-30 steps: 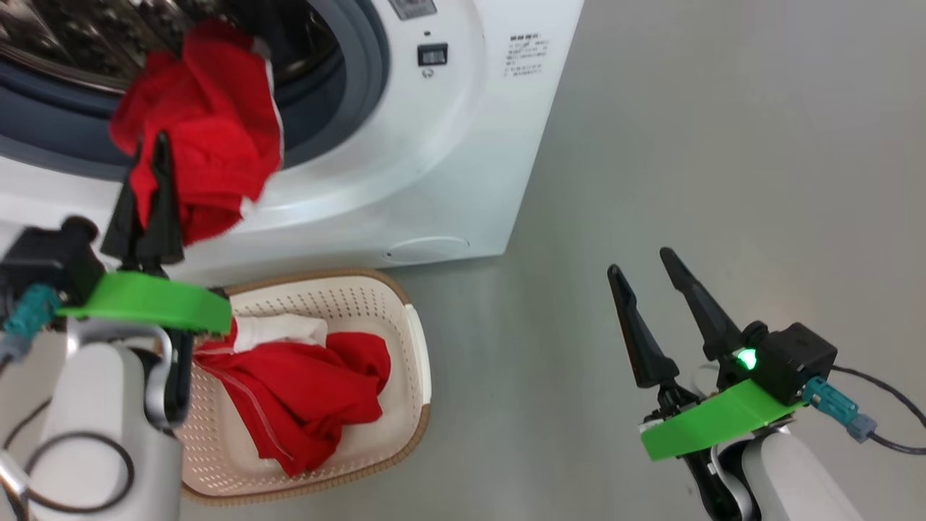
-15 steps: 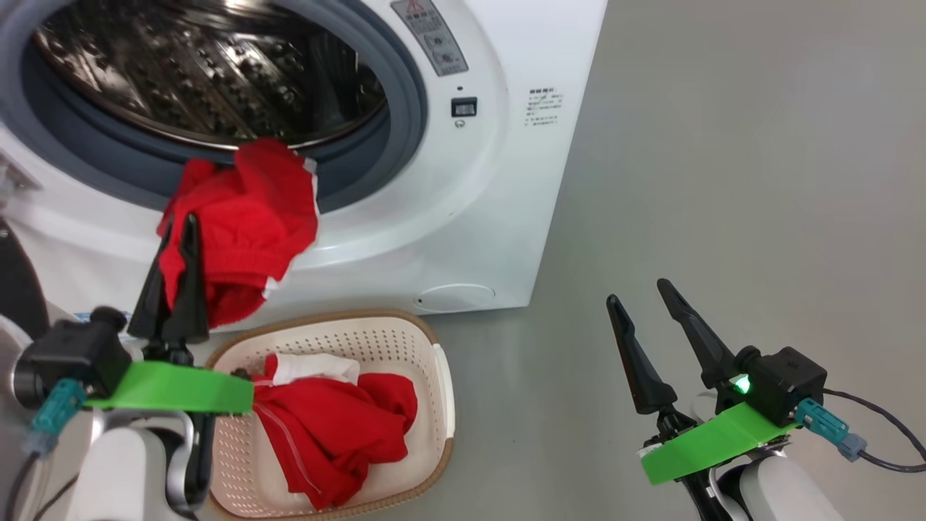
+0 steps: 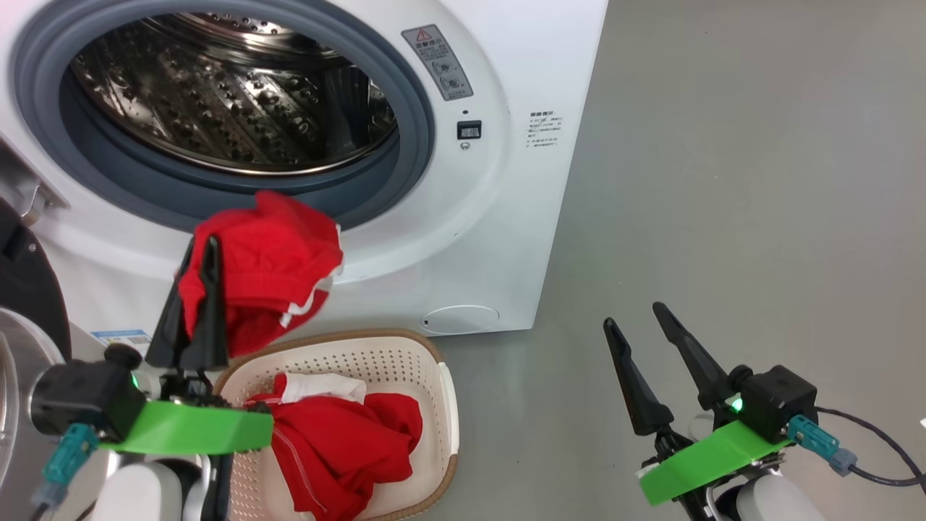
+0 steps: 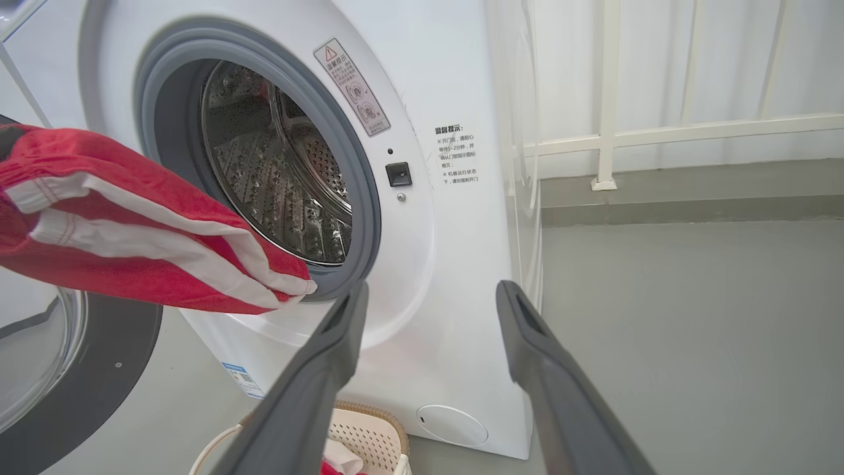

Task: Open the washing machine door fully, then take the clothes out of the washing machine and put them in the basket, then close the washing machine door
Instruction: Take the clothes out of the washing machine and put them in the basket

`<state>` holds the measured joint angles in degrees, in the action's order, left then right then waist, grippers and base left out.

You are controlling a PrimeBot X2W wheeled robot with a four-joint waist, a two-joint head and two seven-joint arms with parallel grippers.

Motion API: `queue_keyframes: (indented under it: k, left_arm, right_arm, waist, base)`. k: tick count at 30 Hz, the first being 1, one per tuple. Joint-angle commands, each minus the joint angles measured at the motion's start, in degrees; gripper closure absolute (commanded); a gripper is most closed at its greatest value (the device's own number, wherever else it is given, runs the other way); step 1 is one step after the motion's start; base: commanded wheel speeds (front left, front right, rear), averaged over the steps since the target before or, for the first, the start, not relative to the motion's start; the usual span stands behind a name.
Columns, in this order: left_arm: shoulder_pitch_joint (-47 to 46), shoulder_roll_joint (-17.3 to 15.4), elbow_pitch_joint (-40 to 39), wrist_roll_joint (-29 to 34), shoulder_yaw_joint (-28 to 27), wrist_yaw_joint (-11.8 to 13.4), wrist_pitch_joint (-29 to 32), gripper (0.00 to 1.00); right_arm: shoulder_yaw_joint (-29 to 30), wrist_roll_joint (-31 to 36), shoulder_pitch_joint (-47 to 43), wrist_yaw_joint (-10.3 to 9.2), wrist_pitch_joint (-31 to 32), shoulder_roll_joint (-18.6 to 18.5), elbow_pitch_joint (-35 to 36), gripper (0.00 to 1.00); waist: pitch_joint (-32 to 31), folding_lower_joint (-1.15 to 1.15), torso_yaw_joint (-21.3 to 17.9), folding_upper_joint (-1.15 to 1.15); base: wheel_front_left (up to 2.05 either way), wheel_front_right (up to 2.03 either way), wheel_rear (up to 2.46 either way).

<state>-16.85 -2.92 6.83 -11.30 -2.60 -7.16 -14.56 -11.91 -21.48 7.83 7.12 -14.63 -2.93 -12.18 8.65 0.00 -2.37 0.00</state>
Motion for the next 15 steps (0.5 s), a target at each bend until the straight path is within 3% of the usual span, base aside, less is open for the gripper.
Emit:
queue_keyframes:
  k: [1, 8, 15]
  left_arm:
    - [0.5, -0.9, -2.2, -0.5, -1.5, -0.3, -0.4, 1.0]
    - [2.5, -0.5, -1.1, -1.8, 1.2, -0.3, -0.4, 1.0]
    - [0.7, -0.5, 7.4, -3.8, 3.0, -0.3, -0.4, 1.0]
  right_arm:
    - [-1.3, -0.1, -0.2, 0.36, -0.4, 0.1, 1.0, 0.0]
    - [-1.1, 0.0, -0.5, 0.36, -0.4, 0.0, 0.4, 0.0]
    - [-2.2, -0.3, 0.2, 0.36, -0.4, -0.3, 0.2, 0.0]
  waist:
    - [-0.2, 0.0, -0.2, 0.0]
    - [0.7, 0.0, -0.4, 0.0]
    - [3.0, 0.0, -0.6, 0.0]
  base:
    - [0.0, 0.0, 0.0]
    - [0.0, 0.0, 0.0]
    - [0.0, 0.0, 0.0]
